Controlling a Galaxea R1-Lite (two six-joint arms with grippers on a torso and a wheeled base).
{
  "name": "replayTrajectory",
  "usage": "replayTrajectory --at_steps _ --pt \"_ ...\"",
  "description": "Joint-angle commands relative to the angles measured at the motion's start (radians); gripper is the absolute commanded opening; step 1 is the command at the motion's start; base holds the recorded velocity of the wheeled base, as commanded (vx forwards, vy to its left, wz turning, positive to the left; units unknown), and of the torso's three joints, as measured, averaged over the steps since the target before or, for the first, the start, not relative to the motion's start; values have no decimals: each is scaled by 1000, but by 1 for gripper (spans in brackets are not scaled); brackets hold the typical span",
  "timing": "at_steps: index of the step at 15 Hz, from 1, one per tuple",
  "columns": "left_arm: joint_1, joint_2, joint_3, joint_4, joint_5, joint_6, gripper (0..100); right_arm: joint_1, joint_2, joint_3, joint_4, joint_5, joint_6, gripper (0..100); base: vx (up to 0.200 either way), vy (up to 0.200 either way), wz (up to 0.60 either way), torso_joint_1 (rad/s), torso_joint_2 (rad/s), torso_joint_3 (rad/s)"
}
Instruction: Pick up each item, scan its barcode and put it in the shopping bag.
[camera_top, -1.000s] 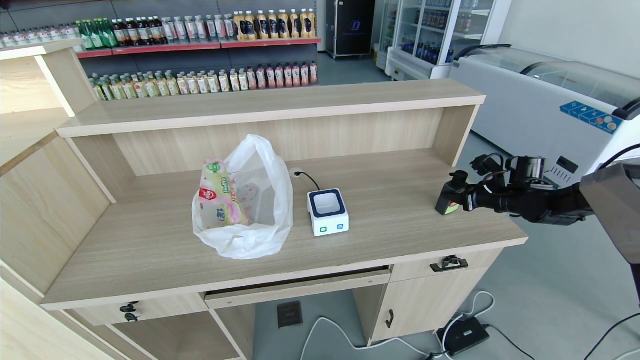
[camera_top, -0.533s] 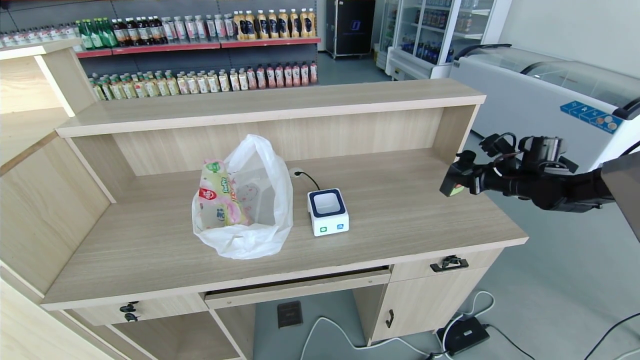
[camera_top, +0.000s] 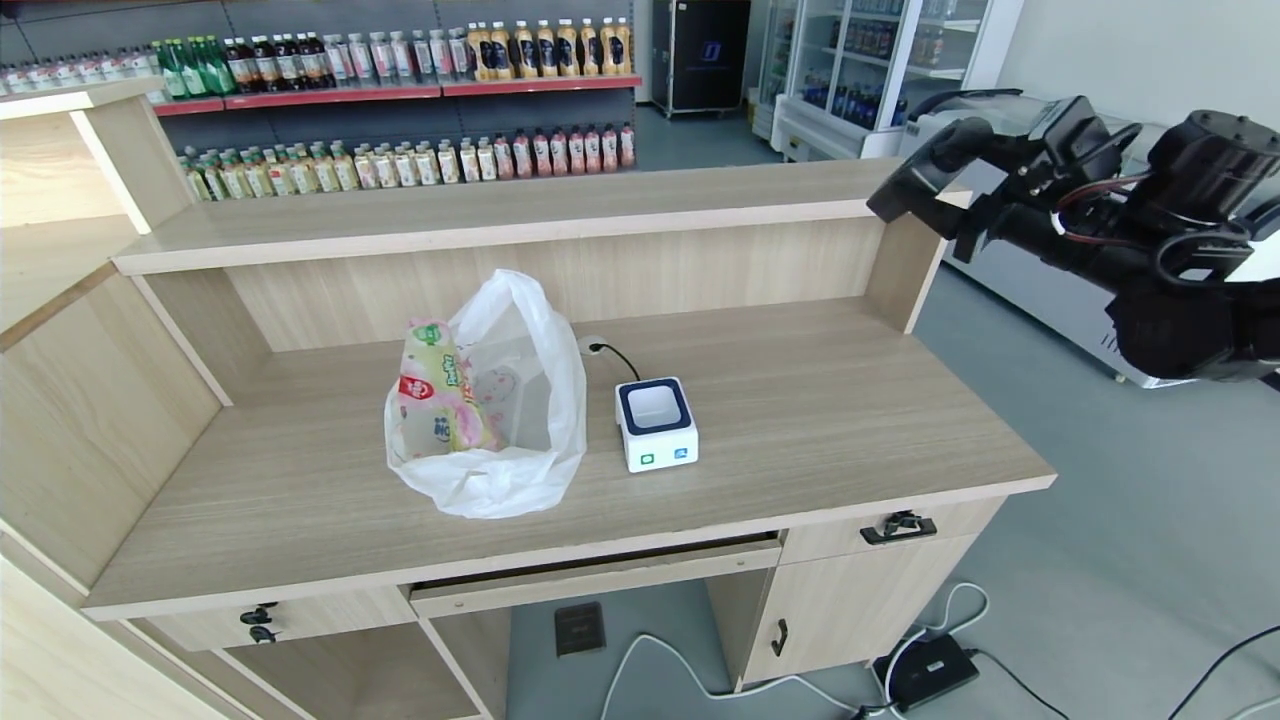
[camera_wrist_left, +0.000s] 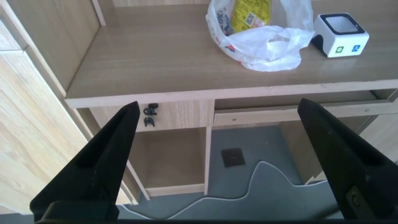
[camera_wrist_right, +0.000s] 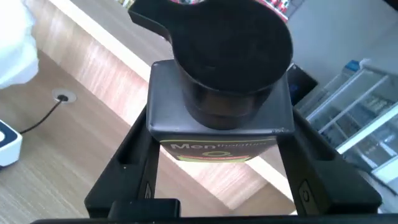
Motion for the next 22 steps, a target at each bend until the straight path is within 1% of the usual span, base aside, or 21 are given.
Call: replayTrajectory --at_steps 1,3,4,7,9,10,11,13,15,17,19,22 --pt "0 0 0 0 1 0 100 82 -118 147 -114 70 -46 0 0 0 0 0 0 0" --pt "0 0 0 0 1 0 100 138 -173 279 -192 121 -88 0 0 0 0 0 0 0" --pt "0 0 0 0 1 0 100 178 -218 348 -222 124 -108 0 0 0 0 0 0 0" --pt "0 0 0 0 1 0 100 326 -328 484 -310 124 -143 0 0 0 0 0 0 0" --pt "0 0 0 0 1 0 100 415 -408 549 -315 124 -184 0 0 0 0 0 0 0" --pt "0 0 0 0 1 0 100 439 -436 573 -310 122 -198 0 0 0 0 0 0 0" --pt "0 0 0 0 1 0 100 485 -499 644 -305 122 -223 0 0 0 0 0 0 0" --pt "0 0 0 0 -1 0 100 540 -574 742 -298 122 -285 0 0 0 0 0 0 0" --pt "0 0 0 0 1 0 100 591 -607 774 -295 121 -318 0 0 0 0 0 0 0" --pt "0 0 0 0 1 0 100 593 -597 783 -295 121 -338 0 0 0 0 0 0 0" --pt "0 0 0 0 -1 0 100 614 -560 765 -302 121 -364 0 0 0 0 0 0 0" --pt "0 0 0 0 -1 0 100 700 -529 756 -295 125 -440 0 0 0 0 0 0 0"
